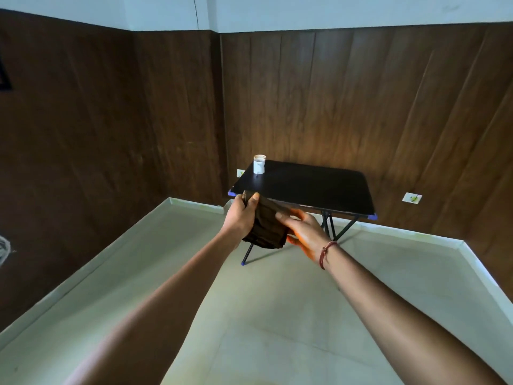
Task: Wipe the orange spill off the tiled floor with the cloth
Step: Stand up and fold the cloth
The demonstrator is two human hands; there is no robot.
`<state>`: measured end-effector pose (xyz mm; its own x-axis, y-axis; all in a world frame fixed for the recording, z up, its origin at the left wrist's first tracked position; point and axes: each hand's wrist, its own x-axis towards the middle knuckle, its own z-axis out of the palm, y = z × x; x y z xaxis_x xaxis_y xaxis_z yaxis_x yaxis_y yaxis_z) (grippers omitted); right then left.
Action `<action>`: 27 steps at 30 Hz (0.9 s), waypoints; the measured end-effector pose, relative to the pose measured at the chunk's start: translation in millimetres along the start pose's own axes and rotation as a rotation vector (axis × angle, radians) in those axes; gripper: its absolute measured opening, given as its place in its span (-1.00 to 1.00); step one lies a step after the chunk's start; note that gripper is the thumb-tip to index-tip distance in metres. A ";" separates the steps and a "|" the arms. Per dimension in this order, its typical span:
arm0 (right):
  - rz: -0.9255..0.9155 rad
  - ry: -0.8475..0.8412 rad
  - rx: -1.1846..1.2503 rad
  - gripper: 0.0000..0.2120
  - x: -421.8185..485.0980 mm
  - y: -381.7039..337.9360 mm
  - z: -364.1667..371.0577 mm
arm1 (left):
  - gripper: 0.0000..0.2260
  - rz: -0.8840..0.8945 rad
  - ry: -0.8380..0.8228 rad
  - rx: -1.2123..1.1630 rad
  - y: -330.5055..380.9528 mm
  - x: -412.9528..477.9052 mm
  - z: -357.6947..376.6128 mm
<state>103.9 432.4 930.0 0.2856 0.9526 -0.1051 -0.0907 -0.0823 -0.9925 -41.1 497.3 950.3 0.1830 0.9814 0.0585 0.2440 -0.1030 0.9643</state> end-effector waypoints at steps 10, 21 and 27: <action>0.034 0.151 0.046 -0.71 179.6 -18.3 -118.0 | -0.74 -0.160 -0.155 -0.061 4.5 167.1 130.1; 0.019 0.325 -0.046 -0.63 413.9 -29.3 -200.1 | -0.48 -0.037 -0.283 0.114 7.6 397.9 232.8; 0.069 0.277 -0.130 -0.48 519.7 -32.3 -245.1 | -0.49 -0.122 -0.383 0.126 9.0 504.8 296.5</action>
<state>489.0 858.3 892.0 0.5335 0.8288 -0.1683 -0.0010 -0.1984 -0.9801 335.8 943.7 911.9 0.4807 0.8587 -0.1777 0.3962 -0.0319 0.9176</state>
